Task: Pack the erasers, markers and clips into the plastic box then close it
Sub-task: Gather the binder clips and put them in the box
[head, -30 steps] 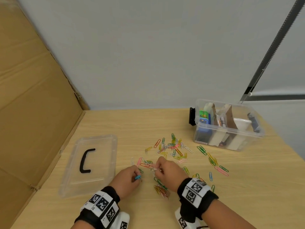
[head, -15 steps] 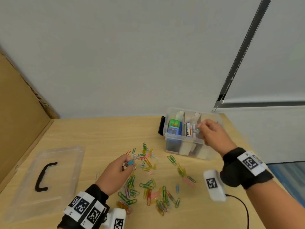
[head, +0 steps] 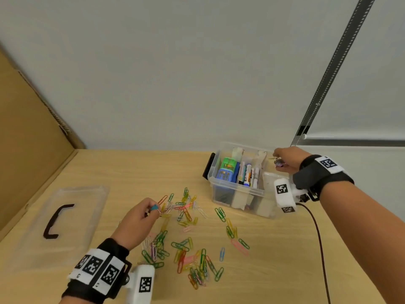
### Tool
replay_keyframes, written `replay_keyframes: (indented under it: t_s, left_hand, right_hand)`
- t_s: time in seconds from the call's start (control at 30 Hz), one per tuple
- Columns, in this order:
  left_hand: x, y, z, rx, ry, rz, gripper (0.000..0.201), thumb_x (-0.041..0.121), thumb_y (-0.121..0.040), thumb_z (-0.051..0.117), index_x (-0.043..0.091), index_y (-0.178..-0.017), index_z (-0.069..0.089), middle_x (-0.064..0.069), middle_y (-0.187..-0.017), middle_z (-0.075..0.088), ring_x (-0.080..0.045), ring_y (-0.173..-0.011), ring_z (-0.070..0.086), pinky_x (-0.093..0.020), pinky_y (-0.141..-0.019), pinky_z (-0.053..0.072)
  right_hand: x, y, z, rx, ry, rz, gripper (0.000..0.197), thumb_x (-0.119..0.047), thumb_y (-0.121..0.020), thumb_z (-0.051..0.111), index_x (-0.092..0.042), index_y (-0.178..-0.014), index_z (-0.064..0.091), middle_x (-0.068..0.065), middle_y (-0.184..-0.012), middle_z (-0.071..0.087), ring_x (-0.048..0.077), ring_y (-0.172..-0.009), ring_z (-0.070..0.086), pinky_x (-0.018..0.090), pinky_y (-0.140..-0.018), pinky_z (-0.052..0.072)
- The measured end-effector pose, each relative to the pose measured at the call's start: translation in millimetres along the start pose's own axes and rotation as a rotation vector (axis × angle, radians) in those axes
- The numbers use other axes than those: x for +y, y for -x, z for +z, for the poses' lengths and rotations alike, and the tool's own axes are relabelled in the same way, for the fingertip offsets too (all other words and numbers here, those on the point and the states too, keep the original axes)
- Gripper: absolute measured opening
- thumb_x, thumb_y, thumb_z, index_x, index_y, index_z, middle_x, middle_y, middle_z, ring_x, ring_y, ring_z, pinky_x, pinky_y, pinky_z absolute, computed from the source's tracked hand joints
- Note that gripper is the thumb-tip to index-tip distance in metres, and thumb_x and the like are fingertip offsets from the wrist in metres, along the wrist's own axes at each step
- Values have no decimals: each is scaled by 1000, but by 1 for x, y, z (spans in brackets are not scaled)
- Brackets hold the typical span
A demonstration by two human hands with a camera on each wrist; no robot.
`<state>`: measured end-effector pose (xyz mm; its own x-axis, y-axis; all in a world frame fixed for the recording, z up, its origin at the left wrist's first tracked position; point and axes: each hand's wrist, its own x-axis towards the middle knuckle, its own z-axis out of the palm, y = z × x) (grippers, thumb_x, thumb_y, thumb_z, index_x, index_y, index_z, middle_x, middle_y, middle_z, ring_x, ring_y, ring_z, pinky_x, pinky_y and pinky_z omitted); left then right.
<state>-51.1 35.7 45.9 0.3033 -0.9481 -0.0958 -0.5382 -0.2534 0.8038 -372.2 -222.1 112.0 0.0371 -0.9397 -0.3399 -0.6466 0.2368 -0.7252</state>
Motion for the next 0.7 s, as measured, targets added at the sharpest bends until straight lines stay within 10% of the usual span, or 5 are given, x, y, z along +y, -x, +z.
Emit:
replay_keyframes:
  t_s: [0.1,0.43,0.57,0.7]
  left_hand:
    - [-3,4,-12,44,12,-33,15,9,-95,46,-3,-90,53,-1,-76,49,-15,-60,40,-11,-48,36]
    - [-18,7,-24,40,-20,-45,18,12,-96,47,0,-87,57,0,-78,59,-8,-65,48,-25,-59,36]
    - [-24,10,-23,47,7,-65,17,12,-96,47,2,-87,56,-4,-81,64,-13,-71,54,-21,-60,37]
    - [-29,14,-23,62,11,-74,15,11,-95,47,1,-88,56,-4,-81,63,-4,-66,52,-18,-59,35]
  right_hand:
    - [-2,4,9,42,105,-33,53,-8,-90,60,-7,-138,39,14,-137,50,28,-124,51,32,-103,38]
    - [13,30,27,132,214,-177,36,-21,-95,48,-5,-126,53,15,-135,50,31,-122,48,37,-101,37]
    - [13,85,69,347,350,-572,27,-22,-91,51,-18,-118,54,3,-126,47,19,-118,42,31,-97,35]
    - [17,146,161,26,468,-976,16,-25,-94,48,-26,-106,59,-10,-112,50,6,-106,38,26,-93,41]
